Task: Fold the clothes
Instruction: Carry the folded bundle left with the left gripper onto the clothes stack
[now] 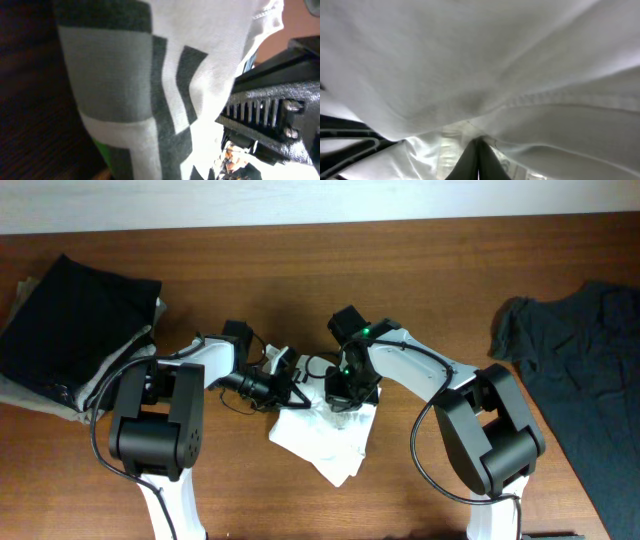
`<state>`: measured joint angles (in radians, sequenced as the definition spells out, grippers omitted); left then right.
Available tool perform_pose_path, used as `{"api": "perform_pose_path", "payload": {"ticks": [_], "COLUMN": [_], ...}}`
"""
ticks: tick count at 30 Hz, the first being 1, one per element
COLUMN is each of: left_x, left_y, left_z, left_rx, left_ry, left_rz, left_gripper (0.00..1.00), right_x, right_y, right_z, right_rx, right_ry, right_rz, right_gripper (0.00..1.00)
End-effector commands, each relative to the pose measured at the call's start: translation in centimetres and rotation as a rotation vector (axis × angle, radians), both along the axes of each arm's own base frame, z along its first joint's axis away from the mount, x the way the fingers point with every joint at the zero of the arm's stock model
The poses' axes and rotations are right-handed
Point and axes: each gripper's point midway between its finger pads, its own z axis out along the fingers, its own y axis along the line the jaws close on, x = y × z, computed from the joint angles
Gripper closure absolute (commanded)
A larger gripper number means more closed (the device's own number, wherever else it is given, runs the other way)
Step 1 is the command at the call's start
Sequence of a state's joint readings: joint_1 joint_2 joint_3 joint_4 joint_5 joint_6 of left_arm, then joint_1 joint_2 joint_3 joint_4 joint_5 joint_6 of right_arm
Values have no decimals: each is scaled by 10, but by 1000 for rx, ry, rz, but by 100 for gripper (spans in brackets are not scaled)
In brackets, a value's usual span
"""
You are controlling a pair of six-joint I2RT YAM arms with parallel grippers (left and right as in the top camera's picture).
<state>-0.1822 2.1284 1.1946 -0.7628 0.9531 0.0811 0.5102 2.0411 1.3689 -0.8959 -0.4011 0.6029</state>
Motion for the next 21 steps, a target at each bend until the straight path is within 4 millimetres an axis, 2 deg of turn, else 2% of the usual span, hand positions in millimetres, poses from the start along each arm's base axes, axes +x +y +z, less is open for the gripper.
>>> {"api": "perform_pose_path", "payload": {"ticks": [1,4,8,11,14,16,17,18,21], "left_x": [-5,14,87,145,181,194,195,194,177], "left_y": [7,26,70,122,184,237,259,277,357], "left_z": [-6,19,98,170,227,243,242,241,235], "left_rx": [-20,-25,-25,-7,22,62,92,115,206], "left_ry": [17,-16,-212,-389,-525,-579,-572,-572,-548], "left_rz": [-15,1,123,268,436,568,625,663,831], "left_gripper": [99,100,100,100,100,100,100,100,100], "right_x": [3,13,20,22,22,22,22,21,20], "right_y": [-22,-40,-63,-67,-67,-67,-67,-67,-68], "right_z": [18,62,108,122,121,121,121,121,121], "right_rx": [-70,-50,-25,-10,-11,-11,-11,-12,-14], "right_ry": [-36,-141,-248,-286,-283,-283,-283,-282,-276], "right_rz": [-20,-25,-92,-107,-106,-106,-106,-106,-106], "right_gripper": [96,96,95,95,95,95,95,95,95]}}
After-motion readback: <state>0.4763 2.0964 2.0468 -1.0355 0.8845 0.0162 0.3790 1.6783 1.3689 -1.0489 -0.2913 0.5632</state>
